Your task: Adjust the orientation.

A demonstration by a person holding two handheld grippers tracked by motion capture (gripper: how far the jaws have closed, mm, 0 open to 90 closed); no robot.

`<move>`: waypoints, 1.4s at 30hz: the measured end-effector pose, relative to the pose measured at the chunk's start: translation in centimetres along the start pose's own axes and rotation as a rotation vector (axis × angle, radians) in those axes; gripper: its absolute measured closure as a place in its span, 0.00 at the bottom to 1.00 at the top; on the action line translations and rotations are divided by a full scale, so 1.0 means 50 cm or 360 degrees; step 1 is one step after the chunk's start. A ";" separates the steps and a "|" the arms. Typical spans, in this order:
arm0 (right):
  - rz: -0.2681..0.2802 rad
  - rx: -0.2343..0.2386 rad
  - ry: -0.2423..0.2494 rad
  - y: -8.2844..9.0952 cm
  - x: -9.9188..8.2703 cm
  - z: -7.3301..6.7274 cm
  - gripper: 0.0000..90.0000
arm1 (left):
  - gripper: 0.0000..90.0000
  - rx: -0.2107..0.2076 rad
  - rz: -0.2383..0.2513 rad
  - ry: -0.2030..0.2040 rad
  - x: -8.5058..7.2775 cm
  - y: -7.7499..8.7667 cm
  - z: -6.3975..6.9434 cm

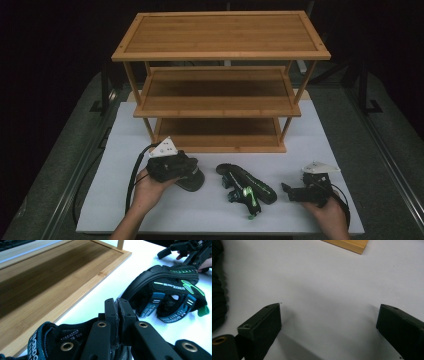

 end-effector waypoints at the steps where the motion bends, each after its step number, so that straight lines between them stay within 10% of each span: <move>1: 0.0000 0.0000 0.0000 0.000 0.000 0.000 0.06 | 0.97 0.0000 0.0000 0.0000 0.000 0.000 0.000; 31: 0.0000 -0.0001 0.0002 0.000 0.000 0.000 0.06 | 0.97 -0.0132 -0.0143 0.0088 -0.039 0.179 0.010; 42: 0.0001 0.0000 0.0001 0.000 0.000 0.000 0.06 | 0.88 -0.0153 -0.0106 0.0125 -0.051 0.192 0.008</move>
Point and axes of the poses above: each handheld gripper's, and its own axes: y roughly backward along the jaws, x roughly out of its top, z roughly to its right, the point moved 5 cm from there along -y, roughly forward along the jaws, and after that the axes turned 14 degrees about z, right-handed, at the moved point
